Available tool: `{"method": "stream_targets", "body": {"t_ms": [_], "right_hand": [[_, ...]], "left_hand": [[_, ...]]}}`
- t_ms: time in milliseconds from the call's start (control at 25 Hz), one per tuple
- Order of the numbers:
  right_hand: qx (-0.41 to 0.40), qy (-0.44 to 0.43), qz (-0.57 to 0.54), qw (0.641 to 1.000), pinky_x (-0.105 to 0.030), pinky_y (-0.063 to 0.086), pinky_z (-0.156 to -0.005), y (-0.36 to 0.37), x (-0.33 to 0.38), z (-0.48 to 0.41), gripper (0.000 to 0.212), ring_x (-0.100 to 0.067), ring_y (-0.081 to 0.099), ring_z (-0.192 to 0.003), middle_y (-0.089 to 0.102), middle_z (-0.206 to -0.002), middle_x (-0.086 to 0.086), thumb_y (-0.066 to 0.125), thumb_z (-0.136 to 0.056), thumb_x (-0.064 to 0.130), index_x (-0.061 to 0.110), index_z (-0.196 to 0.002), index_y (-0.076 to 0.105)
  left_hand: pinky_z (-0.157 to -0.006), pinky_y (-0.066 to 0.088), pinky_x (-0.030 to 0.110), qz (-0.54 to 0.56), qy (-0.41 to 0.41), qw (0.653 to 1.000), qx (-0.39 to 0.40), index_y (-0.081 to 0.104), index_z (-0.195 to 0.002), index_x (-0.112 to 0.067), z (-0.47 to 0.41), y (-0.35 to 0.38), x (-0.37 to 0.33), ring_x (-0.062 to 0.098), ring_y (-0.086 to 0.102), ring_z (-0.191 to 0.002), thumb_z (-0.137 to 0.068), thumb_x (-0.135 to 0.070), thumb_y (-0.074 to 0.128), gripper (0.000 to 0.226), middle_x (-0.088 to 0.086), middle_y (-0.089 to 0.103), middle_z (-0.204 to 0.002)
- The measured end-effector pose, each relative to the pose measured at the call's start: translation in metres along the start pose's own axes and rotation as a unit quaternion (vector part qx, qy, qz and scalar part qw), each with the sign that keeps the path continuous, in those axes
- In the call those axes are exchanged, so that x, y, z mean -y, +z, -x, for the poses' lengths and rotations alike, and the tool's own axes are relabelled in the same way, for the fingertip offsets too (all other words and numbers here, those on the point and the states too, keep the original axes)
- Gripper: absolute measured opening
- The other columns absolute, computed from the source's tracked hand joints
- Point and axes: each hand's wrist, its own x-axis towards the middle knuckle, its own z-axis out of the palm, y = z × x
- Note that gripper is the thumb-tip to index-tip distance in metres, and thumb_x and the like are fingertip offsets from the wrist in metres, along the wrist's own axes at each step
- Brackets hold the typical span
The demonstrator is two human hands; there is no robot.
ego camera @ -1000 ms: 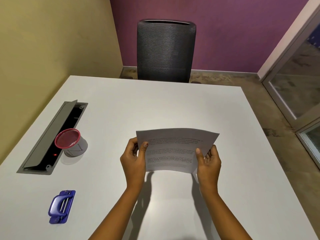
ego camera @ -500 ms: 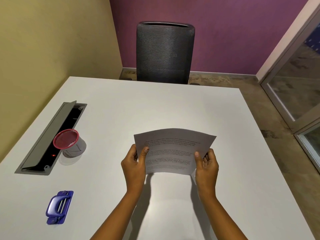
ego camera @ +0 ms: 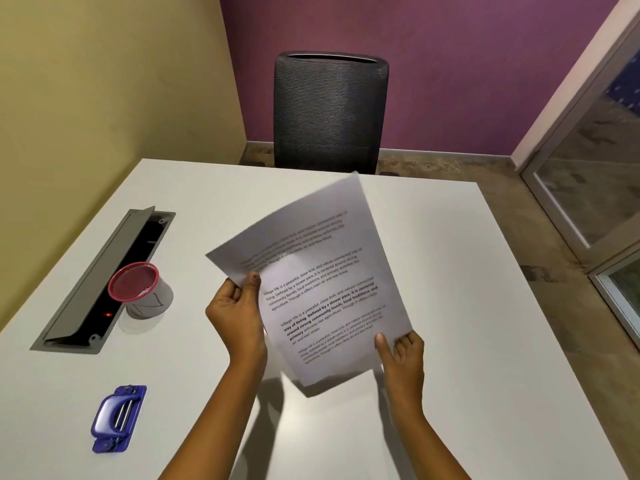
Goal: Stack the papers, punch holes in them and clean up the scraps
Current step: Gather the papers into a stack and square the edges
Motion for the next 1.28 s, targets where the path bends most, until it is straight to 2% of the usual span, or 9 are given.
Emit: {"method": "stream_targets", "body": {"t_ms": [80,200,320,400,560,720,880,1080,1280], "right_hand": [[0.034,0.026,-0.079,0.996,-0.028,0.052,-0.09,0.006,0.004,0.0,0.045,-0.016,0.062,-0.111,0.062,-0.125,0.001,0.067,-0.088,0.023,0.019,-0.128,0.048],[0.063,0.012,-0.124,0.99,-0.027,0.056,-0.084,0.011,0.017,0.0,0.028,-0.014,0.069,-0.102,0.072,-0.113,0.001,0.061,-0.092,0.02,0.02,-0.12,0.06],[0.021,-0.036,-0.103,0.994,-0.018,0.057,-0.073,0.008,0.032,-0.005,0.019,-0.005,0.07,-0.091,0.073,-0.104,0.007,0.061,-0.092,0.015,0.025,-0.108,0.066],[-0.006,-0.071,-0.084,0.994,-0.013,0.054,-0.066,0.001,0.043,-0.011,0.018,0.0,0.07,-0.082,0.074,-0.097,0.009,0.062,-0.091,0.01,0.025,-0.098,0.068],[-0.026,-0.113,-0.059,0.992,-0.006,0.049,-0.059,-0.016,0.058,-0.024,0.021,0.005,0.067,-0.07,0.075,-0.08,0.012,0.062,-0.089,0.004,0.024,-0.089,0.069],[-0.024,-0.146,-0.008,0.989,-0.004,0.045,-0.055,-0.025,0.057,-0.032,0.022,0.009,0.062,-0.063,0.069,-0.076,0.011,0.062,-0.088,0.004,0.024,-0.081,0.067],[-0.02,-0.144,0.01,0.989,-0.005,0.044,-0.054,-0.019,0.048,-0.035,0.023,0.007,0.058,-0.061,0.067,-0.073,0.011,0.062,-0.089,0.008,0.026,-0.074,0.065],[-0.027,-0.12,-0.015,0.992,-0.007,0.049,-0.061,-0.017,0.039,-0.042,0.018,0.008,0.063,-0.072,0.07,-0.084,0.012,0.06,-0.092,0.011,0.026,-0.084,0.067],[-0.029,-0.109,-0.031,0.993,-0.009,0.051,-0.068,-0.02,0.031,-0.044,0.023,0.005,0.066,-0.083,0.072,-0.093,0.014,0.059,-0.092,0.008,0.029,-0.092,0.068]], "left_hand": [[-0.07,0.054,0.011,0.039,-0.027,0.999,-0.015,0.071,-0.102,-0.014,-0.005,-0.001,0.002,-0.003,0.07,-0.076,-0.09,-0.005,0.063,0.017,-0.02,0.075,-0.08],[-0.063,0.052,0.009,0.051,-0.066,0.997,-0.001,0.064,-0.119,0.003,-0.008,-0.007,0.011,-0.005,0.065,-0.064,-0.092,-0.008,0.061,0.029,-0.018,0.072,-0.071],[-0.069,0.056,0.014,0.081,-0.11,0.99,0.04,0.064,-0.118,-0.001,-0.011,-0.019,0.017,-0.001,0.07,-0.075,-0.094,-0.011,0.058,0.026,-0.014,0.076,-0.082],[-0.072,0.058,0.017,0.068,-0.107,0.99,0.066,0.067,-0.107,-0.007,-0.019,-0.032,0.017,0.003,0.072,-0.079,-0.093,-0.015,0.058,0.018,-0.011,0.077,-0.085],[-0.066,0.057,0.015,-0.096,-0.038,0.981,0.163,0.069,-0.088,-0.017,-0.047,-0.068,0.011,0.003,0.07,-0.069,-0.085,-0.019,0.066,0.004,-0.01,0.075,-0.072],[-0.07,0.054,0.01,-0.277,-0.003,0.926,0.254,0.072,-0.087,-0.028,-0.053,-0.076,0.011,0.0,0.071,-0.079,-0.086,-0.008,0.069,0.021,-0.014,0.077,-0.083],[-0.076,0.051,0.015,-0.272,0.007,0.938,0.214,0.069,-0.106,-0.021,-0.038,-0.062,0.021,0.001,0.068,-0.091,-0.091,-0.011,0.063,0.019,-0.012,0.073,-0.096],[-0.071,0.05,0.008,-0.218,-0.005,0.961,0.171,0.066,-0.097,-0.033,-0.024,-0.05,0.031,-0.006,0.066,-0.087,-0.095,-0.013,0.058,0.022,-0.021,0.071,-0.093],[-0.077,0.048,0.017,-0.221,-0.019,0.961,0.164,0.067,-0.089,-0.034,-0.02,-0.051,0.04,-0.005,0.064,-0.084,-0.094,-0.012,0.058,0.024,-0.016,0.072,-0.086]]}}
